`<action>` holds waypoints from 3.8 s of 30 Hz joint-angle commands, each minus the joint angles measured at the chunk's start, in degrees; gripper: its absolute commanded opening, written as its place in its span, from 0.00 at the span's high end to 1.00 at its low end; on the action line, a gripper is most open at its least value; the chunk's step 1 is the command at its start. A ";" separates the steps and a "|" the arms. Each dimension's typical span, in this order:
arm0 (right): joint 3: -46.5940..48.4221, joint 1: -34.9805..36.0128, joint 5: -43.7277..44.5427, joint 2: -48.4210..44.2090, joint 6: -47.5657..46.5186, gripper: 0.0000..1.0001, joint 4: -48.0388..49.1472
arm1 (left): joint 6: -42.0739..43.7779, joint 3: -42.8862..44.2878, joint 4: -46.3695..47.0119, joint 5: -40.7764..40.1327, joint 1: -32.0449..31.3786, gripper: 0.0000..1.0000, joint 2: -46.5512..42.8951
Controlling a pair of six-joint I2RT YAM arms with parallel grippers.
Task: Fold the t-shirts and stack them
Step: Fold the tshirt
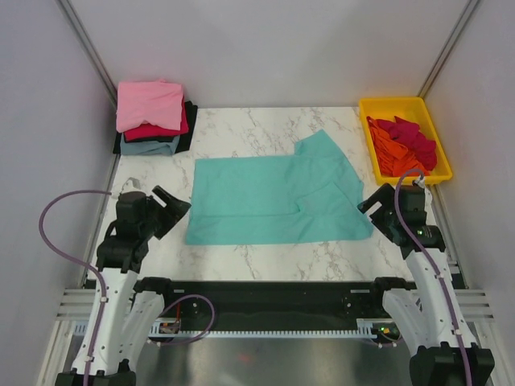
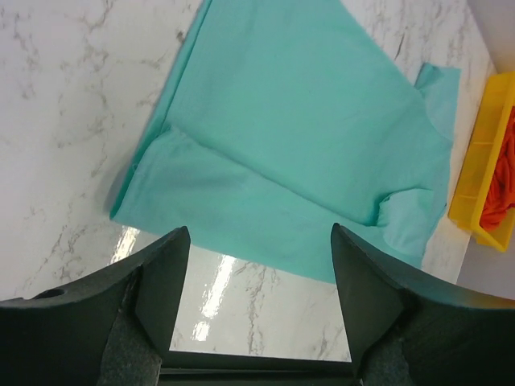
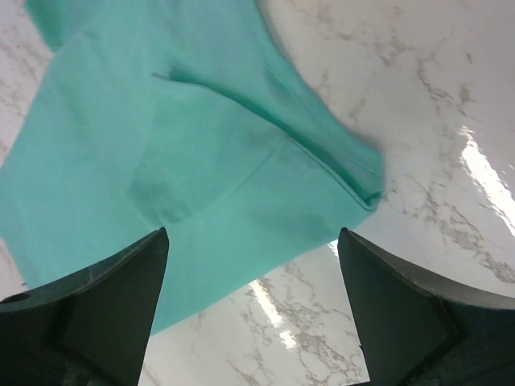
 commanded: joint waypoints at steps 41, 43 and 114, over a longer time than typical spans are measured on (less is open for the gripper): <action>102.29 11.14 6.04 109.35 -29.44 0.47 6.83 | 21.01 4.88 10.09 2.43 0.21 0.27 15.51; 101.41 11.23 5.78 109.00 -29.26 0.64 7.01 | 21.10 4.88 10.17 2.34 0.30 0.27 15.86; 82.95 7.98 -6.53 94.06 -24.16 1.00 13.60 | 18.64 45.66 25.82 -3.90 0.21 0.58 84.59</action>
